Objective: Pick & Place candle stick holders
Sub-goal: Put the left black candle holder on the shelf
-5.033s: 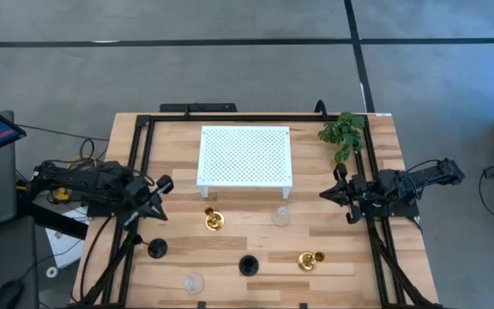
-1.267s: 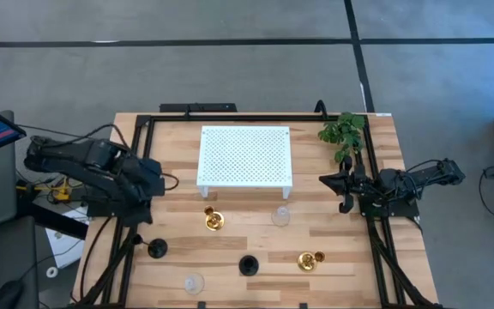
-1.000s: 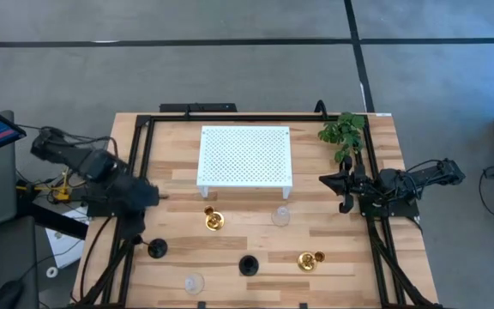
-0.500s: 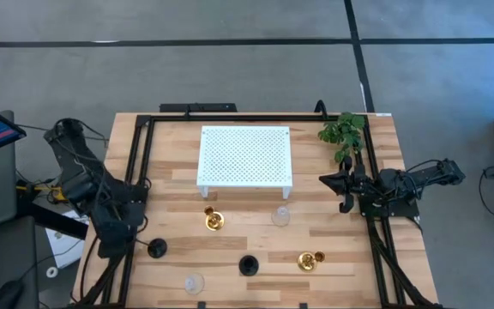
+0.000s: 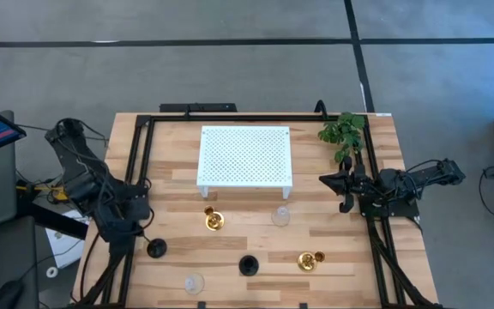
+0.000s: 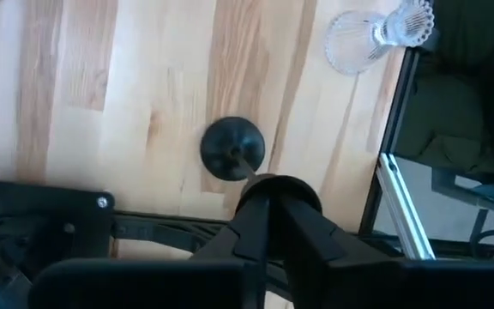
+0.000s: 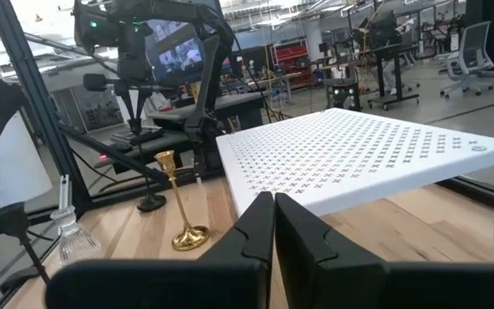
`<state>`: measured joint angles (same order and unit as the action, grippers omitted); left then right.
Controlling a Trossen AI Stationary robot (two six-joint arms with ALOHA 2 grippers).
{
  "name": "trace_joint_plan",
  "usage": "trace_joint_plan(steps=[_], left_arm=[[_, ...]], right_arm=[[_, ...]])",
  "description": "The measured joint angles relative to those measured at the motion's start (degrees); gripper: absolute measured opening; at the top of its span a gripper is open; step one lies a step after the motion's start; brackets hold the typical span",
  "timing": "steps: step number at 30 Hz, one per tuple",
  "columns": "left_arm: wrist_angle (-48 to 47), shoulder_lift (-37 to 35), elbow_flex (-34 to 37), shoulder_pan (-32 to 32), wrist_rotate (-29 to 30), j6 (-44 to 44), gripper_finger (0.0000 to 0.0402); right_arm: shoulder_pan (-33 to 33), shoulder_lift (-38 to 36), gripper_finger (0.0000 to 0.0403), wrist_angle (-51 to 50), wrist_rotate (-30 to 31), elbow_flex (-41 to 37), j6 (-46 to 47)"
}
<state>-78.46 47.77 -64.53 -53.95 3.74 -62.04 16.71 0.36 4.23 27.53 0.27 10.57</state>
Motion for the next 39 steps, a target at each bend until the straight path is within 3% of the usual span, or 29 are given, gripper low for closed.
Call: trace_joint_plan(steps=[8, 16, 23, 28, 39], left_arm=[[2.11, -0.02, 0.0, 0.0, -6.94, -4.31, 0.0007], [2.26, -0.08, -2.28, 0.0, -6.76, -4.48, 0.0004], [0.45, 0.45, -7.29, 0.0, -0.97, -4.31, 0.0004], [-2.52, 0.97, -7.3, 0.0, -1.77, -5.67, 0.0004], [-7.21, 1.66, -4.59, 0.0, -1.63, -7.28, 0.0063]], right_arm=[[0.0, 0.0, 0.0005, -0.02, 0.01, -0.01, -0.19], [0.0, 0.0, 0.0005, -0.02, 0.0, -0.02, -0.59], [0.0, 0.0, 0.0005, -0.02, 0.0, -0.02, -0.6], [0.0, 0.0, 0.0005, -0.04, 0.0, -0.02, -0.59], [0.0, 0.0, 0.0005, -0.07, 0.0, -0.01, -0.61]])
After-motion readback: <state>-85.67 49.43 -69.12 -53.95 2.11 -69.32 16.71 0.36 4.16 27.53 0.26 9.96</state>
